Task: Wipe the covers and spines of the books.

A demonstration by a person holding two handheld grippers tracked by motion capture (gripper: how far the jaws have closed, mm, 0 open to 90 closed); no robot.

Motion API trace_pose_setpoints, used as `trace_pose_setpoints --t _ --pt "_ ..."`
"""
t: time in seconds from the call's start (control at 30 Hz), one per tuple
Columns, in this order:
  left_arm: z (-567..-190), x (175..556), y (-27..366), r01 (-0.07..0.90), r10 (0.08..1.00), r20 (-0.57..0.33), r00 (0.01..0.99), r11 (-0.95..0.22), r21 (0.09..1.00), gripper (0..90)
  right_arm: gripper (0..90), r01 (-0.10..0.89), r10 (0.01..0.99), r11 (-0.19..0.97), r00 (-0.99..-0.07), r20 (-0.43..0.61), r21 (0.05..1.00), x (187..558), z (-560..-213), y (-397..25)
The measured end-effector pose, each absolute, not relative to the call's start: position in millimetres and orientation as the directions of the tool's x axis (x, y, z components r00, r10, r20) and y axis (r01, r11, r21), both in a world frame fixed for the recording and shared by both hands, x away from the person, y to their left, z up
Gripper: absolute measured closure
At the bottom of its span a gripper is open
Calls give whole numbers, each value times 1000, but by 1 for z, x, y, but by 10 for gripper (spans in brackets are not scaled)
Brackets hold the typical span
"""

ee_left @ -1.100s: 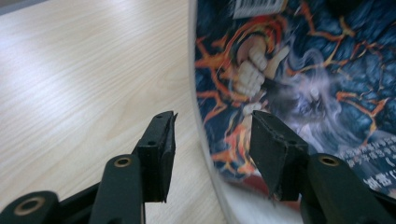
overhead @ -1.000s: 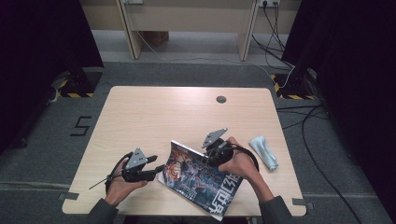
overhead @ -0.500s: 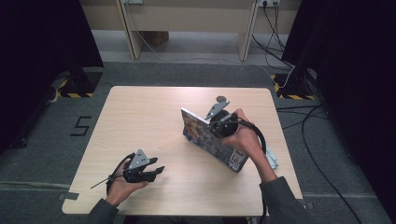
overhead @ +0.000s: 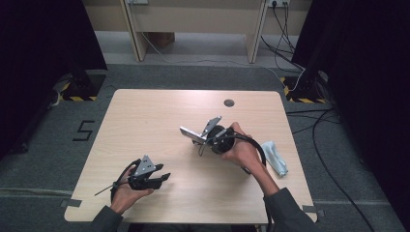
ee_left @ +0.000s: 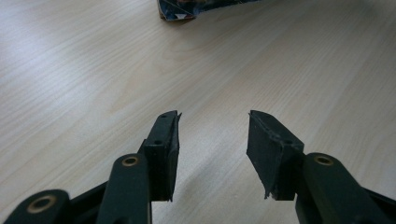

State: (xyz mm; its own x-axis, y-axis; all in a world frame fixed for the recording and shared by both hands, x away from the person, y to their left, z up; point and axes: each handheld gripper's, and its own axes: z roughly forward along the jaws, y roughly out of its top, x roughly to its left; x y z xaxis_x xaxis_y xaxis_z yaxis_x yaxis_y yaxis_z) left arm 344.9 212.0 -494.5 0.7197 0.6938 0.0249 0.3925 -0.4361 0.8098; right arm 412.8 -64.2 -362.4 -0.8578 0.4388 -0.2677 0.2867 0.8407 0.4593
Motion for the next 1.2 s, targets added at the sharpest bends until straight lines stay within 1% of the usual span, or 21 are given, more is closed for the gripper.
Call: trace_pose_setpoints --t 0.07,0.1,0.23,0.3,0.37,0.53,0.7,0.8,0.97,1.0,1.2 --pt "-496 346 213 405 700 20 714 -435 804 531 822 273 420 846 -870 -257 457 409 -367 -62" --pt "-497 346 214 406 698 20 716 -440 801 530 826 283 420 850 -873 -248 445 407 -369 -61" --pt "-499 348 215 429 703 10 711 -445 786 526 825 281 396 851 -898 -191 445 401 -384 -59" --pt "-501 348 215 440 706 4 708 -446 779 523 824 258 369 867 -907 -201 426 398 -390 -57" --pt "-502 350 216 451 707 3 707 -455 768 520 824 269 376 864 -907 -192 425 394 -394 -55" --pt "-502 351 218 468 716 -6 698 -449 761 509 821 245 342 880 -922 -184 407 388 -407 -53" --pt "-504 351 217 487 718 -16 696 -456 745 497 815 243 331 884 -929 -167 399 382 -420 -51" --pt "-506 353 217 509 734 -31 679 -439 741 475 803 226 311 891 -936 -166 395 378 -427 -49" --pt "-506 355 222 537 762 -51 646 -405 740 429 790 220 298 891 -943 -145 397 372 -436 -49" --pt "-506 355 223 539 765 -53 642 -401 740 424 786 232 306 889 -942 -135 396 370 -438 -50" --pt "-504 355 224 538 777 -60 626 -375 755 430 746 244 310 880 -945 -101 408 368 -447 -52"
